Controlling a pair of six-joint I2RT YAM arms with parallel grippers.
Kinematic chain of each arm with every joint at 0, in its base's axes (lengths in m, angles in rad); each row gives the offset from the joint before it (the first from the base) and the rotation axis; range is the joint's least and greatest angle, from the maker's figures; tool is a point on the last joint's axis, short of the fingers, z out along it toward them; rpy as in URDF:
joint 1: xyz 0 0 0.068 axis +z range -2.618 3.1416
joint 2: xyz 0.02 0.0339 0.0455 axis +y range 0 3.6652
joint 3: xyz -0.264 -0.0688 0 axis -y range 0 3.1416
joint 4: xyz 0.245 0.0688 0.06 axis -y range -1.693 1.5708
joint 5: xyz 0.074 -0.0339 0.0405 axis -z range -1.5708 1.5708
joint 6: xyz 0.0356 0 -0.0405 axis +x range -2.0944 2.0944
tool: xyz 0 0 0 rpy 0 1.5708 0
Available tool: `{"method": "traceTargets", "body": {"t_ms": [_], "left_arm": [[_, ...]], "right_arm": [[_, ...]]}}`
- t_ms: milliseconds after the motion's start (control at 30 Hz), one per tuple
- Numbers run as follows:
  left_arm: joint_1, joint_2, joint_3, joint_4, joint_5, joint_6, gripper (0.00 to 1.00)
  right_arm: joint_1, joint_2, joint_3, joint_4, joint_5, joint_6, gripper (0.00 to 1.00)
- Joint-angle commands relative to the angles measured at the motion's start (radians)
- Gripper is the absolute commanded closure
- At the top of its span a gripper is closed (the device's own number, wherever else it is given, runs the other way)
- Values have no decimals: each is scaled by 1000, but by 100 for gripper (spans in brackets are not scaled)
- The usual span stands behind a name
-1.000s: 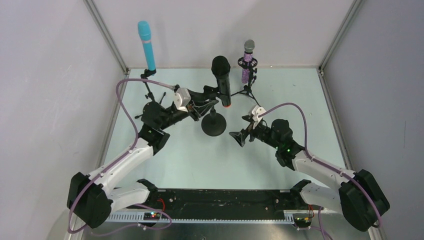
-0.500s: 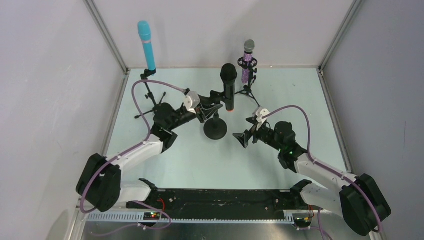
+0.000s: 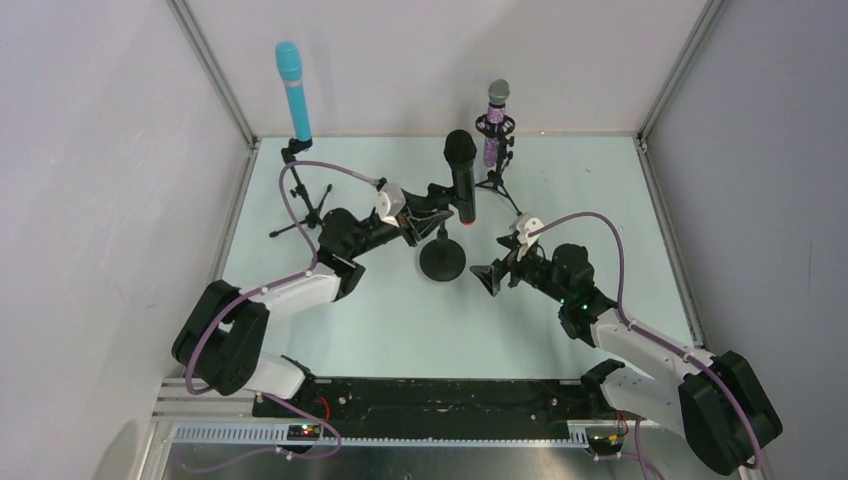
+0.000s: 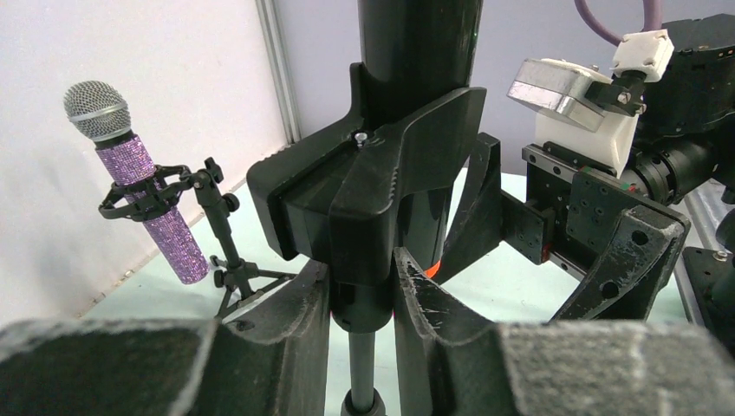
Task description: Attach the microphones to the stand
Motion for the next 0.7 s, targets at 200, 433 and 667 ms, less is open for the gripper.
{"method": "traceTargets", "body": {"t_ms": [200,433,667], "left_arm": [[1,71,18,231,31,-49,100],[2,109,2,258,26,-65,98],[1,120,-20,261,19,-50,62]], "right_arm": [[-3,-30,-6,10,-1,-12,1],[-4,-32,-7,-1,2,-14,1],[-4,-38,-15,9,4,-14,1]]}}
